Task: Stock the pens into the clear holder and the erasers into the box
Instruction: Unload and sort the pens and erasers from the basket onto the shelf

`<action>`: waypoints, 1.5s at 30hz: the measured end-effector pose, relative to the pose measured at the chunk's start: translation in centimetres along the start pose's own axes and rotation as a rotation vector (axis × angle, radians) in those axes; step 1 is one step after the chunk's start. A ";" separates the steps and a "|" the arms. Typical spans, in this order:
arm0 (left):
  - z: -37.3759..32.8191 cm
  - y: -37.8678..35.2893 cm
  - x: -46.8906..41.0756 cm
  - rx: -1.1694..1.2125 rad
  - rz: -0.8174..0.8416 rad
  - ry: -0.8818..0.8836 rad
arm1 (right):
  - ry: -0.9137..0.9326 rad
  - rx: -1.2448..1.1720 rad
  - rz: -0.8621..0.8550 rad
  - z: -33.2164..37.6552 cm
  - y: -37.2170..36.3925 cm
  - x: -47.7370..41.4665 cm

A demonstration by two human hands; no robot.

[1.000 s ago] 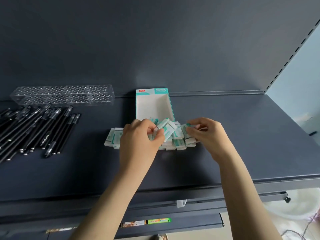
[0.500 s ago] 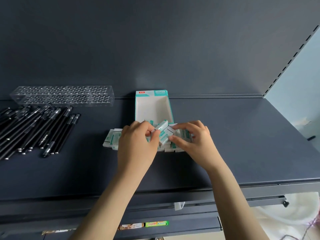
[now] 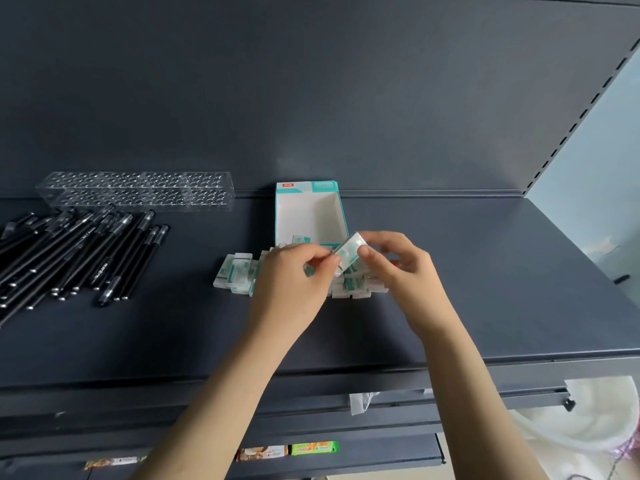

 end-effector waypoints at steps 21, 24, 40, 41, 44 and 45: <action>1.3 -1.4 -1.4 -0.594 0.076 -0.238 | -0.107 0.289 -0.087 -2.3 2.7 -3.3; 1.7 -0.9 -1.5 -0.574 0.080 -0.269 | -0.076 0.376 -0.092 -1.7 2.7 -3.4; 12.4 19.2 -4.1 -0.729 -0.090 -0.034 | 0.398 0.757 0.244 7.7 -16.4 -7.0; 13.8 20.8 -3.9 -0.736 -0.097 -0.010 | 0.413 0.756 0.268 7.6 -18.4 -7.1; 18.2 25.5 -3.2 -0.738 -0.111 0.038 | 0.418 0.744 0.342 6.6 -24.6 -7.3; 19.7 27.0 -3.0 -0.740 -0.107 0.056 | 0.412 0.732 0.361 6.2 -26.6 -7.2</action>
Point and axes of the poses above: each hand's wrist, its own x-axis away from the middle knuckle, its own y-axis out of the back of the hand, z = x × y, the point moved 4 cm from there along -x, towards the middle knuckle, and after that the axes turned 3 degrees about -x, right-handed, at the moved point
